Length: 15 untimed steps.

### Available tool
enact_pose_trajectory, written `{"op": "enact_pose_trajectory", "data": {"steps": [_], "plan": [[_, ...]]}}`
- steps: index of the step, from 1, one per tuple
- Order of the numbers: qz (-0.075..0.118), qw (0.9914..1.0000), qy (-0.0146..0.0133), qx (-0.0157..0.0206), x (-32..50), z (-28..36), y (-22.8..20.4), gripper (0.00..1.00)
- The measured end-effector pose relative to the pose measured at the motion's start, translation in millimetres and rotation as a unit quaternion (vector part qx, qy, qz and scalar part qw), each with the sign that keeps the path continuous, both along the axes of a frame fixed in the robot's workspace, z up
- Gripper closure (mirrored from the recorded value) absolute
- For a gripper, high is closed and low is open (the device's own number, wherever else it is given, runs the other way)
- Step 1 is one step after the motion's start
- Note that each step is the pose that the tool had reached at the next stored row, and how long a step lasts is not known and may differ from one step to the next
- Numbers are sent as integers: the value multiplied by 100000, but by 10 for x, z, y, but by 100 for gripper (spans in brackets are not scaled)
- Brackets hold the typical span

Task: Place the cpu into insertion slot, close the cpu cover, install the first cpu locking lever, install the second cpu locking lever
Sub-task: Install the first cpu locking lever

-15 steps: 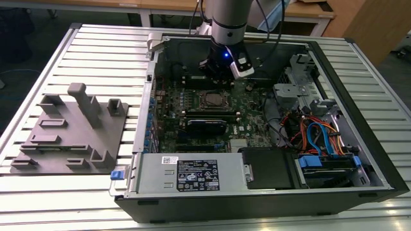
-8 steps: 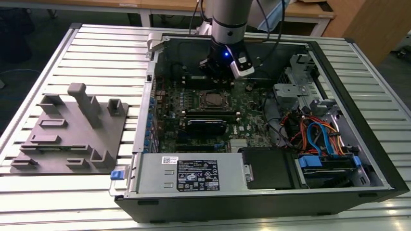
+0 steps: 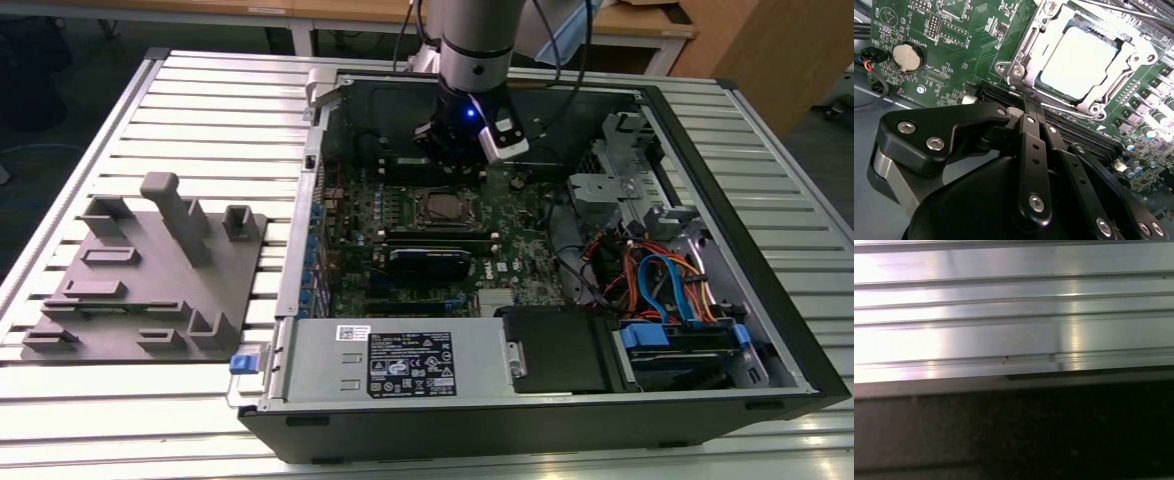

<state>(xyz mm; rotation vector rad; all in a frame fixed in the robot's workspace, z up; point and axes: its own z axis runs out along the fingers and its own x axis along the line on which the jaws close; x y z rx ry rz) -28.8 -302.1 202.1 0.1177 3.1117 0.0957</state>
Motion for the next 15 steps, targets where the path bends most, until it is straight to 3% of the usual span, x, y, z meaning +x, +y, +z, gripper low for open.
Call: {"op": "enact_pose_trajectory", "data": {"steps": [15], "plan": [[-5,100000,-23,-18,3,-30,-28,90]]}}
